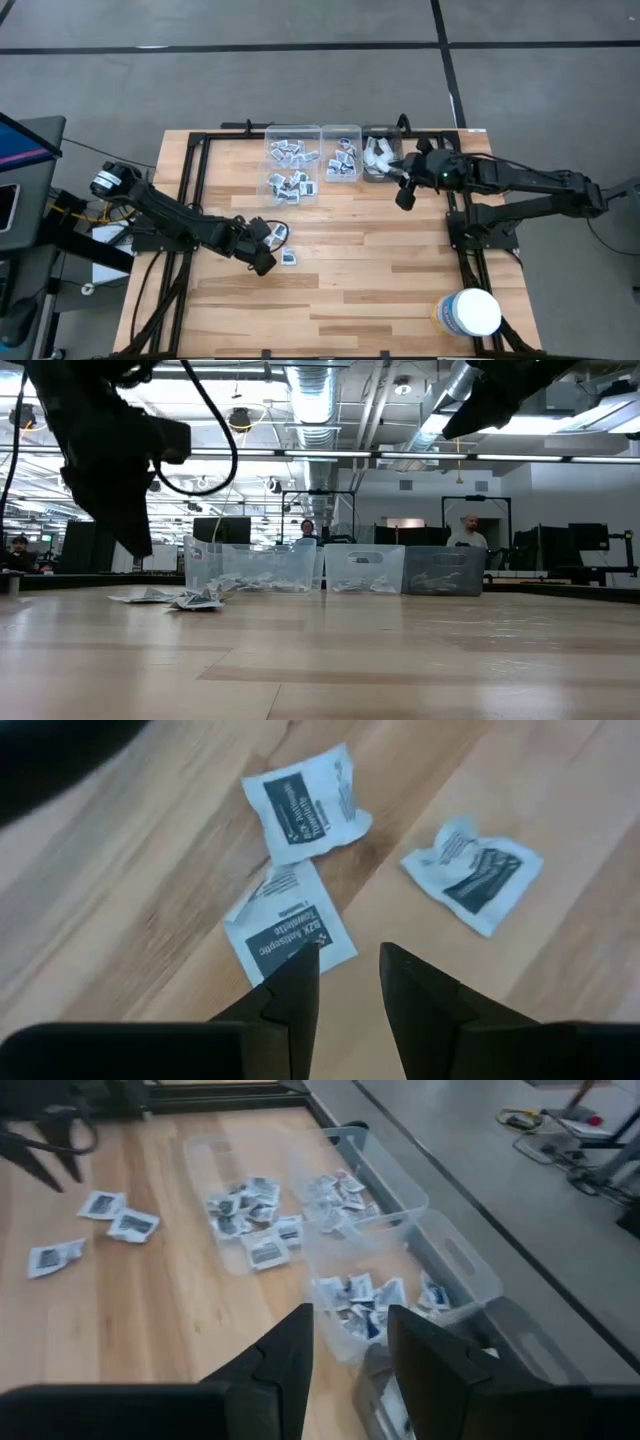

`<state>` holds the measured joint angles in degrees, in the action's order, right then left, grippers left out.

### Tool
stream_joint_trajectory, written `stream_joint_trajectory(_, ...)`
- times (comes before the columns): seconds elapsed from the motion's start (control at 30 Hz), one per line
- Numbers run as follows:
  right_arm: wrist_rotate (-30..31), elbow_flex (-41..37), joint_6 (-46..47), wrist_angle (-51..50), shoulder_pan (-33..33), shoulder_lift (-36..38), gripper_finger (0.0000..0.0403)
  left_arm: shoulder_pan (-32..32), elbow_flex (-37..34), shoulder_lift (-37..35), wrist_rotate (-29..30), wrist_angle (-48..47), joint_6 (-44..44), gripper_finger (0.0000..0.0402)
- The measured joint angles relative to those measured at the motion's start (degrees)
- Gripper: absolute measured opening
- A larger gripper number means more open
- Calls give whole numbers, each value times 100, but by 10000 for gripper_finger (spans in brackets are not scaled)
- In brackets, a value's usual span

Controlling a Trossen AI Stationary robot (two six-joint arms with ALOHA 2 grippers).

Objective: Pick & Place First Aid Supplies
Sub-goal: Put the towelette pack into the bottom transparent bin

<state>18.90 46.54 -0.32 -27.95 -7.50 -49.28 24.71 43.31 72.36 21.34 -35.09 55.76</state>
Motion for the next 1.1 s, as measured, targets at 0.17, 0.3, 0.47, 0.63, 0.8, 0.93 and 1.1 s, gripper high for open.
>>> stream_joint_trajectory(0.17, -110, 0, -8, 23, 0, -54, 124, 0, 0, 302, -42, 43, -8, 108)
stream_joint_trajectory(0.3, -109, 0, -24, 10, 0, -60, 124, -2, 0, 599, -46, 45, -26, 108)
stream_joint_trajectory(0.47, -110, 0, -24, -25, 0, -61, 124, 0, 0, 996, -120, 45, -41, 108)
stream_joint_trajectory(0.63, -613, 0, -208, -15, 0, -61, 124, 11, 28, 1217, 2, 72, -134, 104)
stream_joint_trajectory(0.8, -1408, 0, -494, 7, 4, -55, 124, 26, 17, 1127, -42, 118, -301, 51)
stream_joint_trajectory(0.93, -1439, -2, -582, -26, 1, 68, 124, 3, -4, 1066, -31, 99, -347, 8)
stream_joint_trajectory(1.1, -1441, 0, -626, -124, 0, 636, 124, 4, -7, 1066, 20, 104, -345, 4)
